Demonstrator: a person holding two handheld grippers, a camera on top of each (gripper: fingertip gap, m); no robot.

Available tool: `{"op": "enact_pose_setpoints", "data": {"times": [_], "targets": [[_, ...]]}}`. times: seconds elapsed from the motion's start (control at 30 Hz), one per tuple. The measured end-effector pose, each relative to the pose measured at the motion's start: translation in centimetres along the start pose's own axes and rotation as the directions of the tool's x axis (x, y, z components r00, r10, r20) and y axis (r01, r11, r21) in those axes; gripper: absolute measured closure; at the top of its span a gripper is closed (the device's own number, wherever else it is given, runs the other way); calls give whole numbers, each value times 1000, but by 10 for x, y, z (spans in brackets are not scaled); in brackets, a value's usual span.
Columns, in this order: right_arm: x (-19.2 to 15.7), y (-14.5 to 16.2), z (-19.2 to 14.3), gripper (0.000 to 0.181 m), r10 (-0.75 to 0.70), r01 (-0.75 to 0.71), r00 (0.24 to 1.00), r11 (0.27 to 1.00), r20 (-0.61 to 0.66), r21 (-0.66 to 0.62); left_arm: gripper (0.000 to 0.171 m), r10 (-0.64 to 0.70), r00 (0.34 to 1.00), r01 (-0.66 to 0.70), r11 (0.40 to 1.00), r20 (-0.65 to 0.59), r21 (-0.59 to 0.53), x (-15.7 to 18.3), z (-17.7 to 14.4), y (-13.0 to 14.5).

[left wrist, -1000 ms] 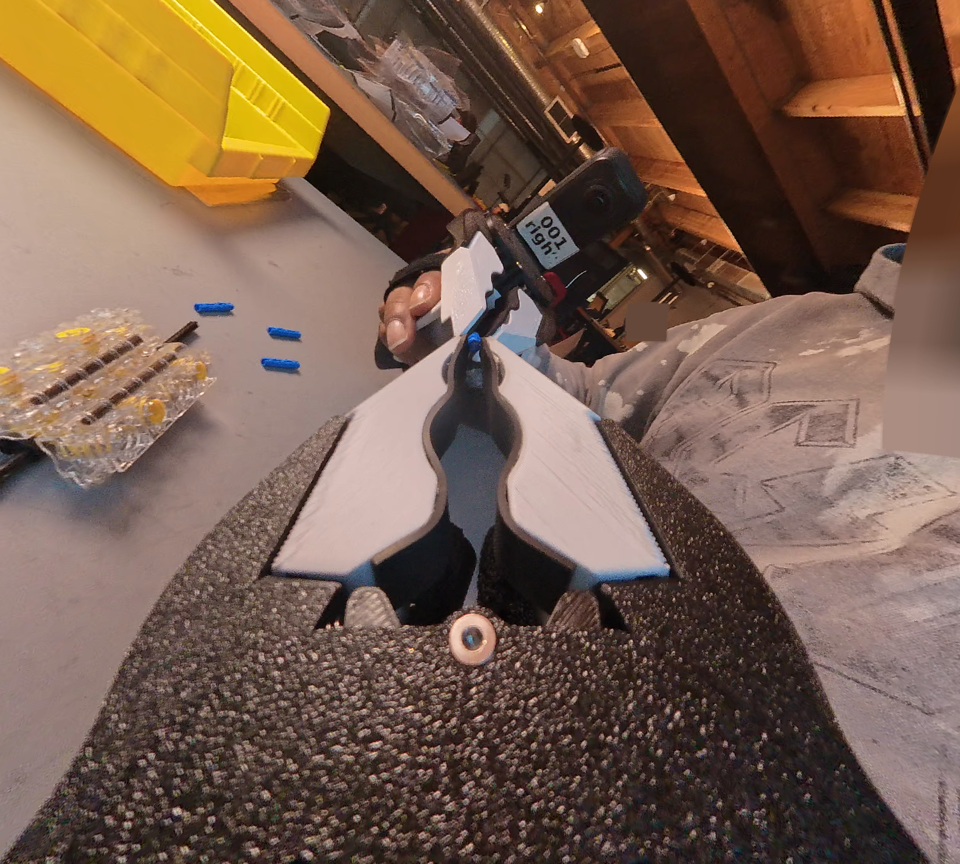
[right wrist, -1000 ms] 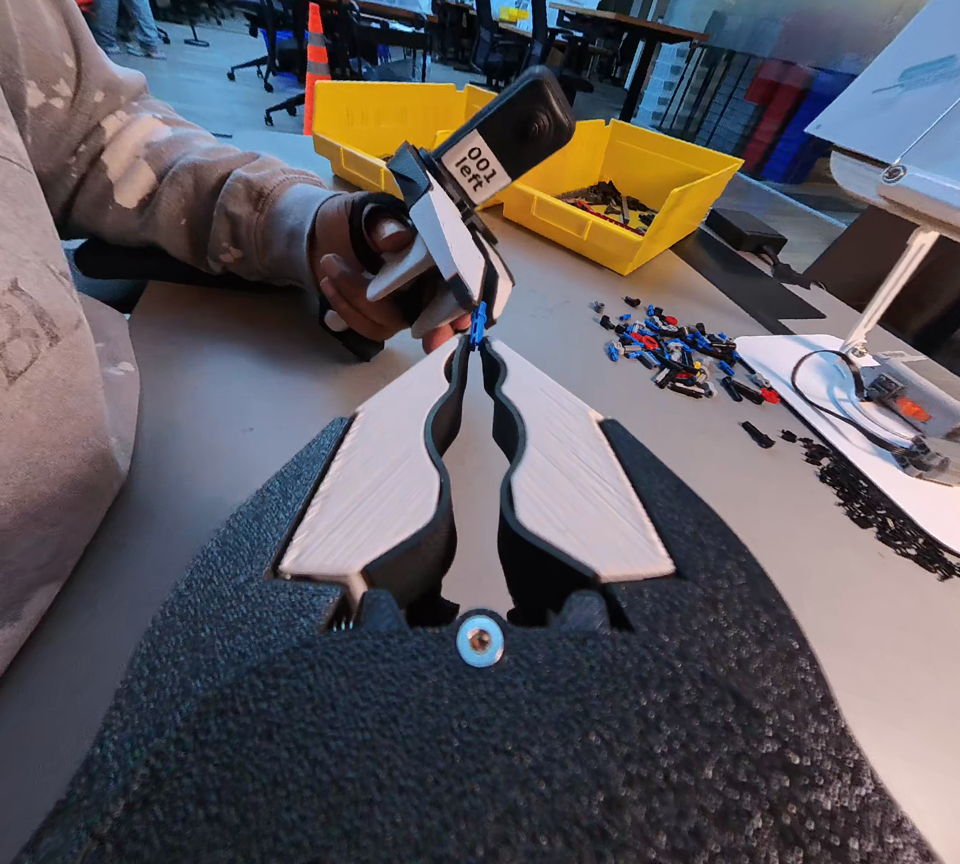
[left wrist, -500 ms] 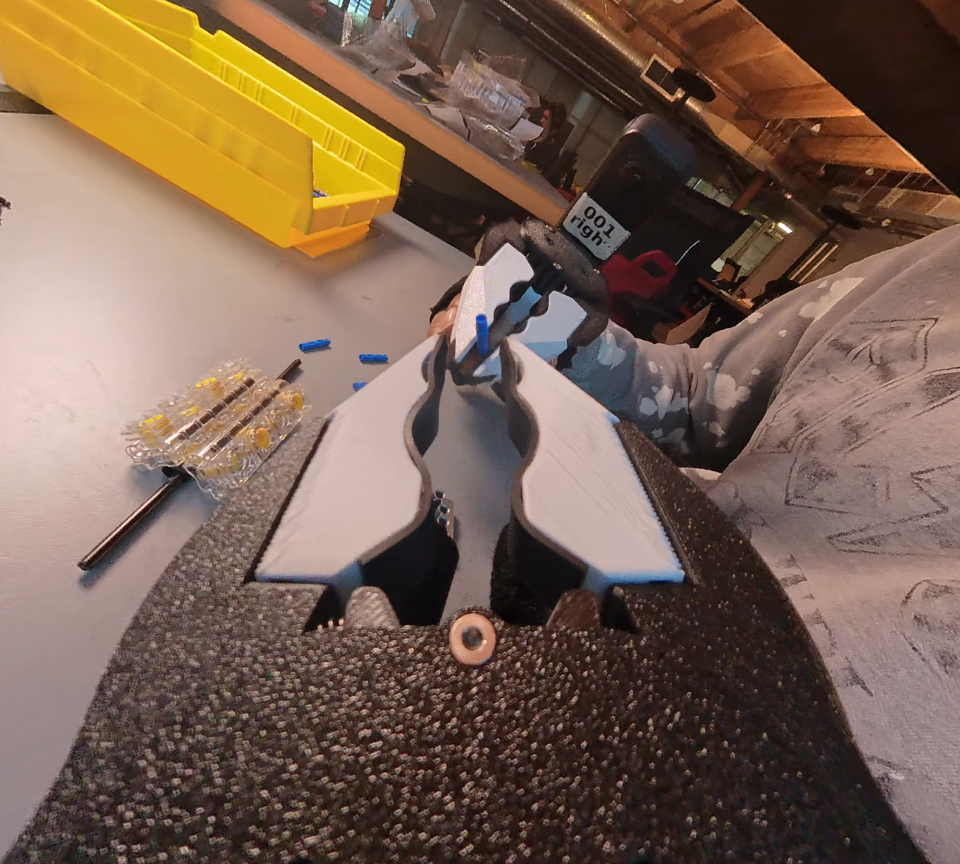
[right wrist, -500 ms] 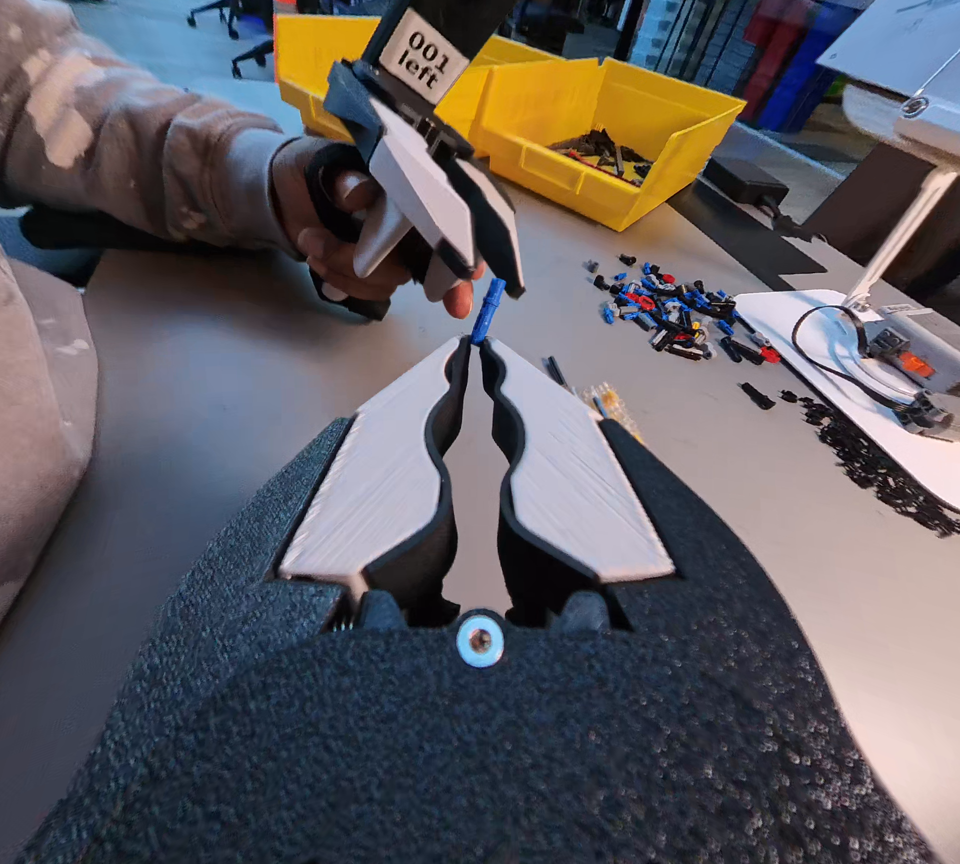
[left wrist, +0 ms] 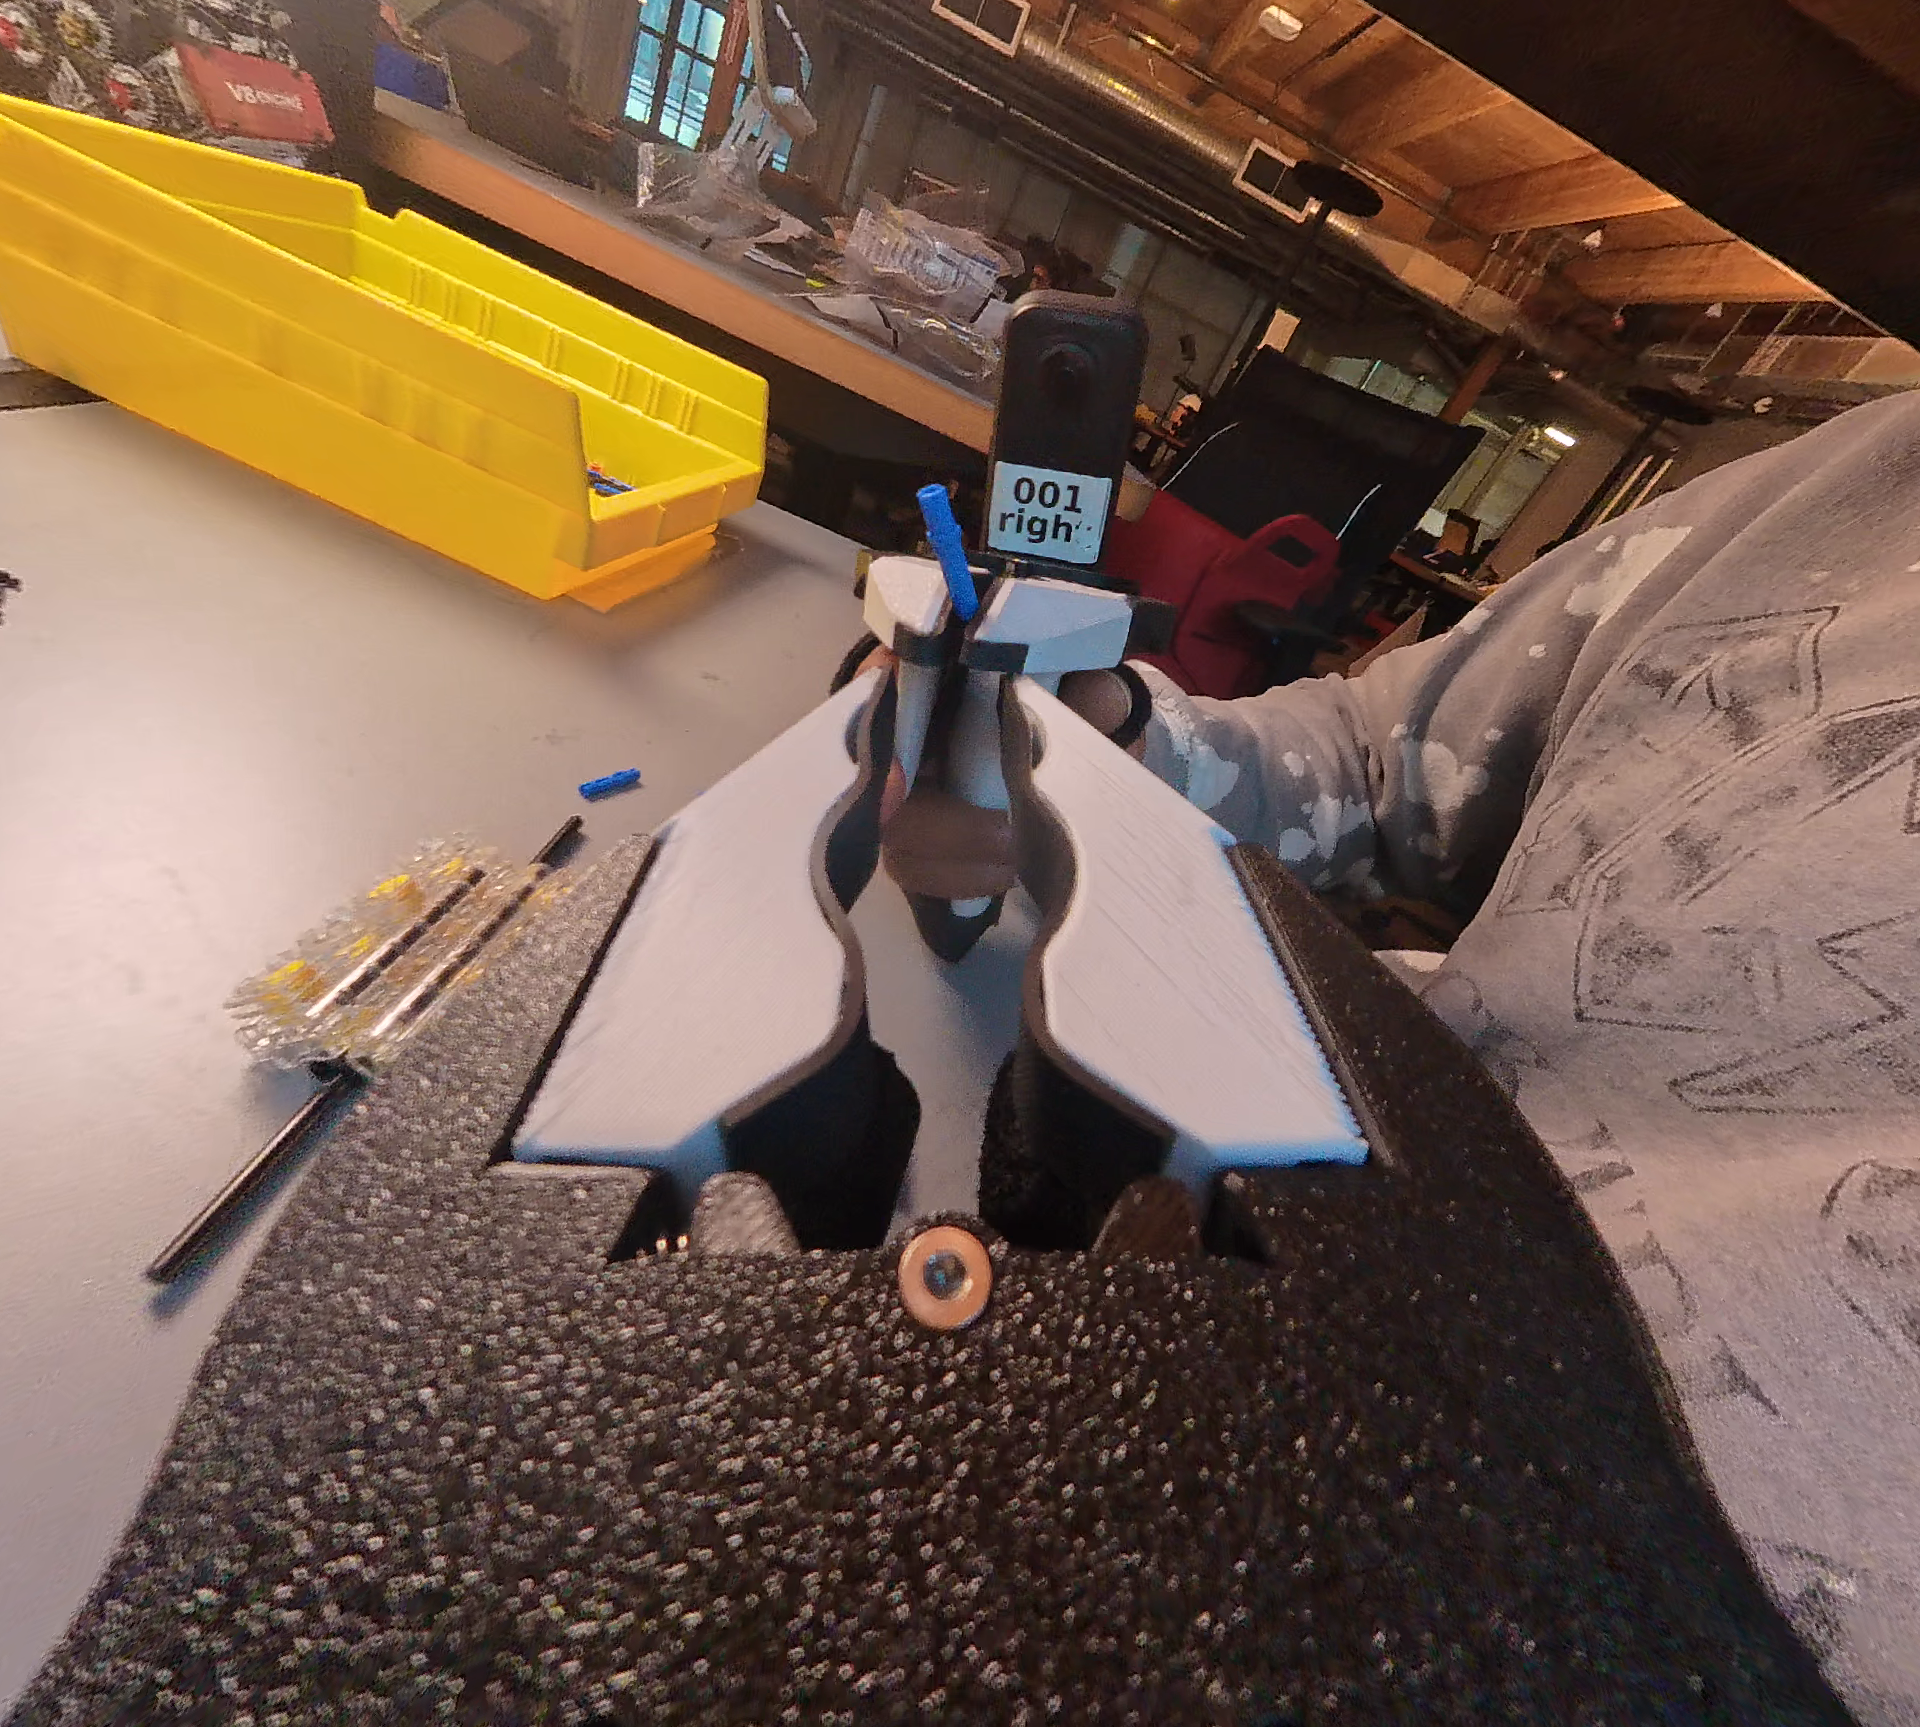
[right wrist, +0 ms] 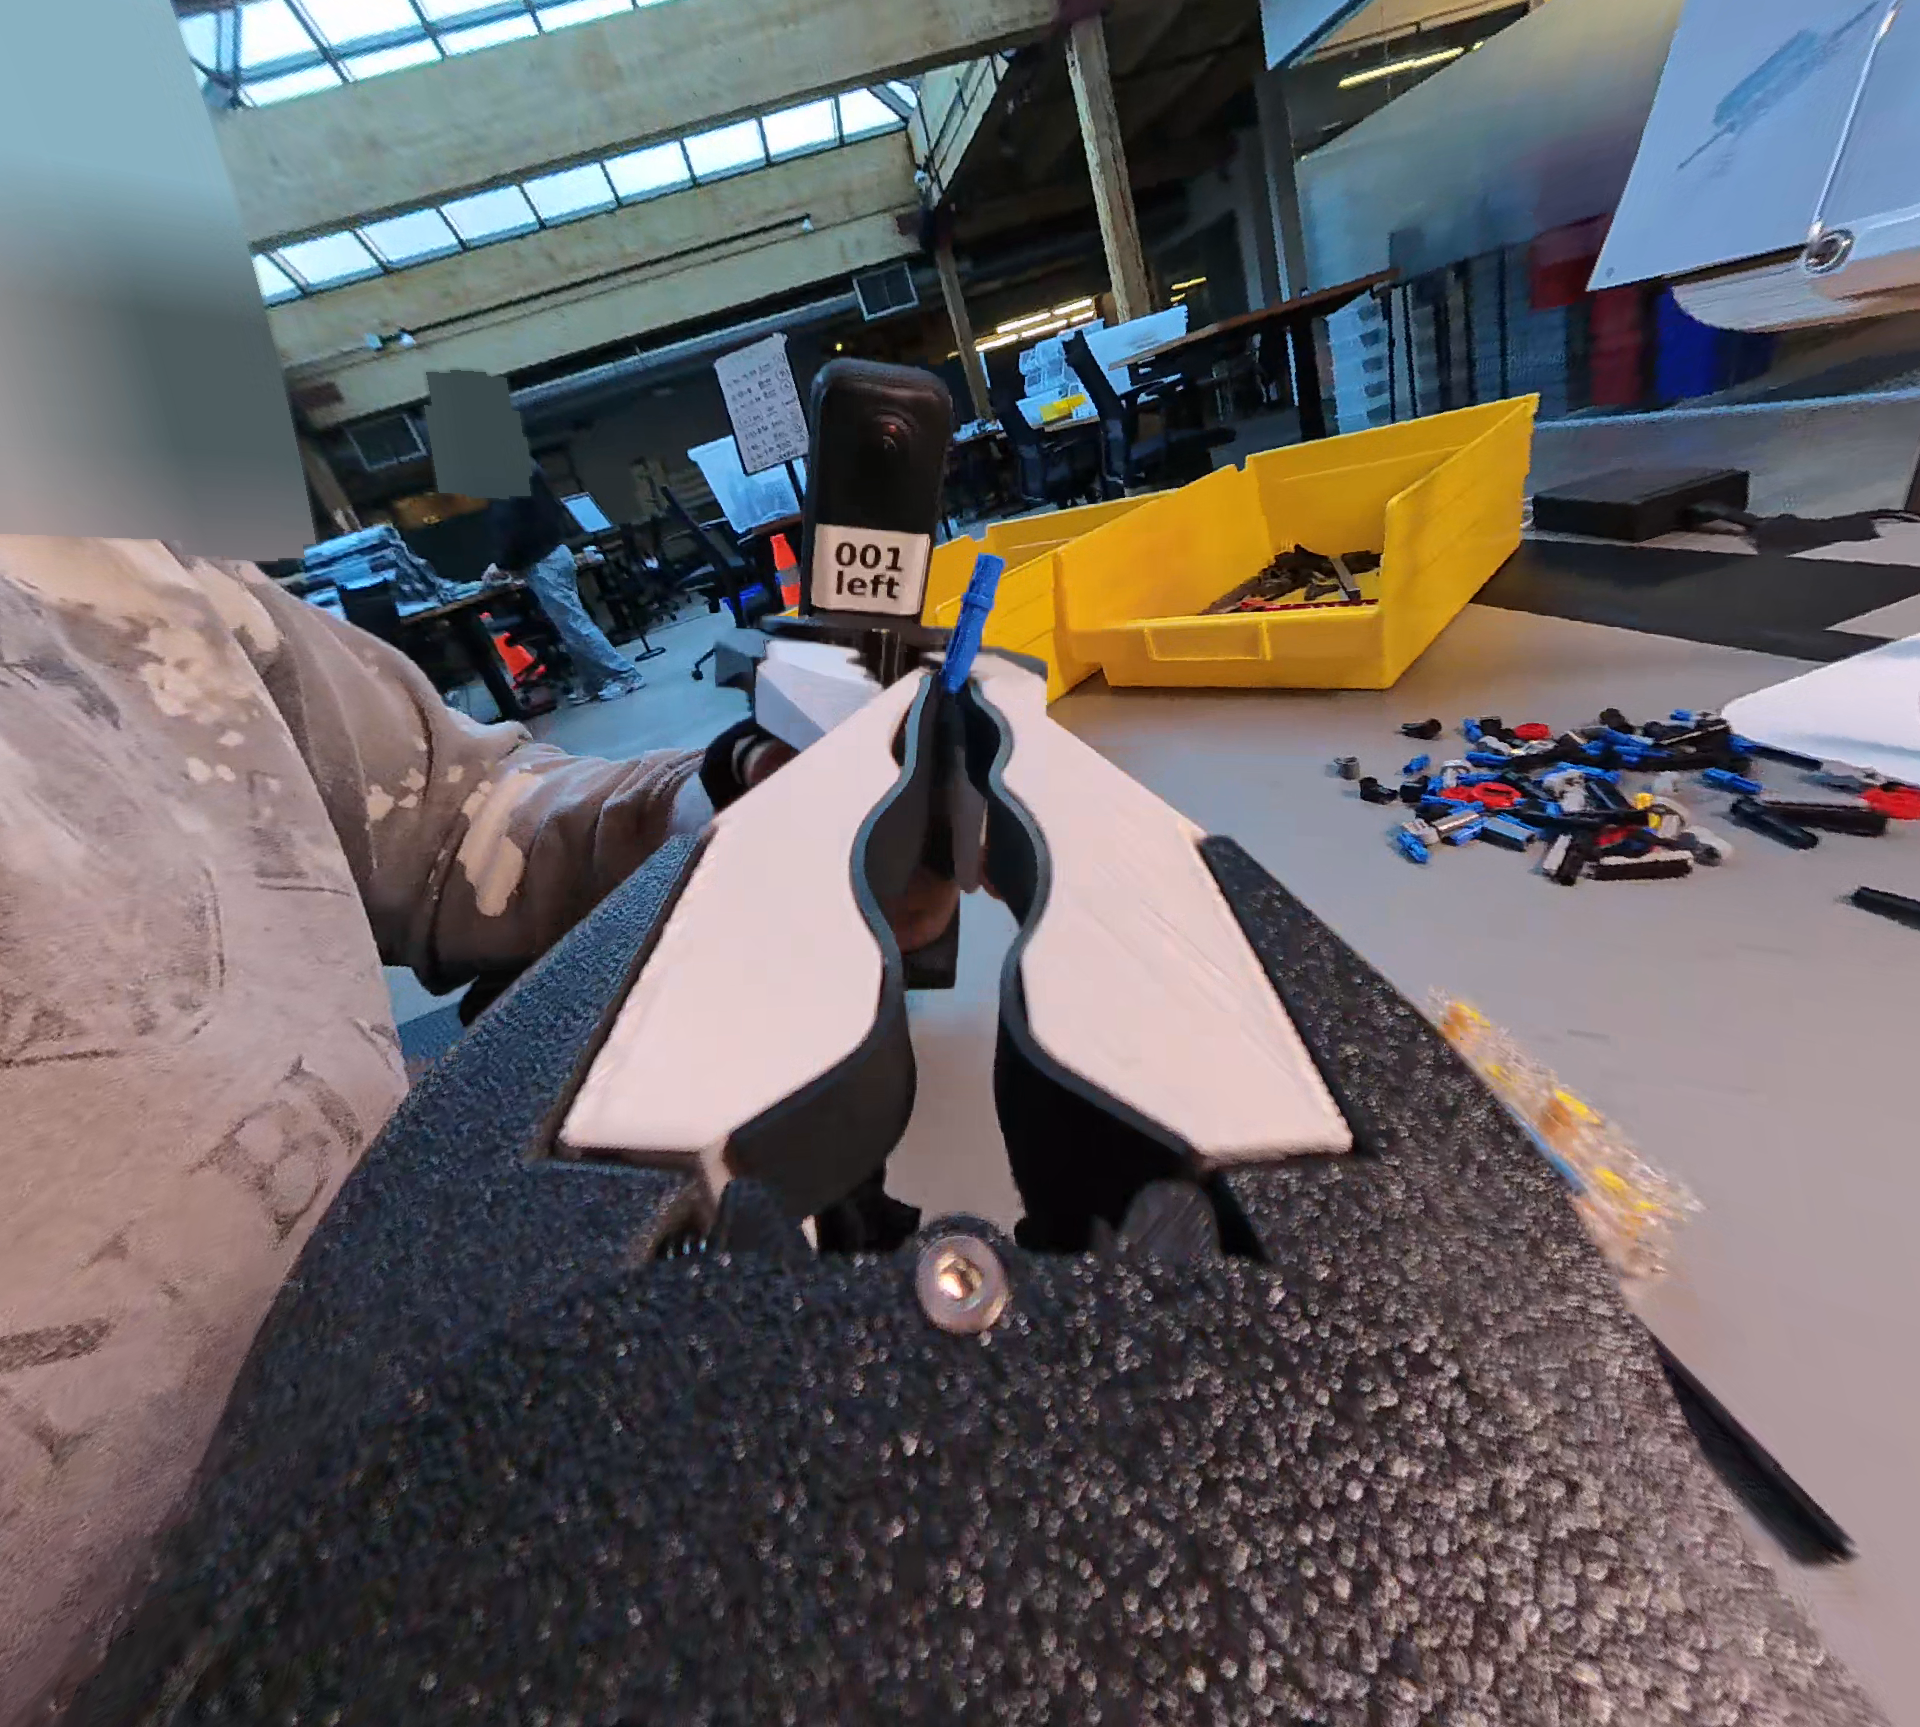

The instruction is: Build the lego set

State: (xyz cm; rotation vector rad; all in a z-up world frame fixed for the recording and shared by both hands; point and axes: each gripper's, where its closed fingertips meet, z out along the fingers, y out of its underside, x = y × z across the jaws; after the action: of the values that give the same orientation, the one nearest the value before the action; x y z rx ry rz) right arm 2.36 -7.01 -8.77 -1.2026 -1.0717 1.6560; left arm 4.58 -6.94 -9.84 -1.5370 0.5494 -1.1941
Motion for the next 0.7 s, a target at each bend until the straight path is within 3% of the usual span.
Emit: {"op": "enact_pose_setpoints", "data": {"times": [0.17, 0.27, 0.4, 0.53, 0.63, 0.7], "targets": [[8, -1, -6, 180, -67, 66, 997, 998, -40, -17, 152, -64, 998, 65, 995, -5, 82, -8, -22, -21], [9, 11, -2, 179, -164, 158, 984, 982, -61, -100, 152, -67, 998, 68, 995, -16, 77, -6, -18, -19], [5, 23, 5, 179, -261, 248, 963, 955, -65, -165, 167, -9, 1000, 9, 1000, 16, 1, -4, -8, -5], [11, 29, 4, 178, -284, 260, 955, 940, -84, -223, 169, 64, 995, -59, 997, 75, -56, -10, -9, 0], [13, 35, -2, 154, -270, 244, 961, 926, -57, -288, 169, 221, 961, -191, 965, 166, -178, -23, -14, 10], [14, 27, -9, 155, -248, 224, 967, 936, -59, -271, 169, 358, 910, -289, 909, 209, -299, -32, -17, 22]]}}
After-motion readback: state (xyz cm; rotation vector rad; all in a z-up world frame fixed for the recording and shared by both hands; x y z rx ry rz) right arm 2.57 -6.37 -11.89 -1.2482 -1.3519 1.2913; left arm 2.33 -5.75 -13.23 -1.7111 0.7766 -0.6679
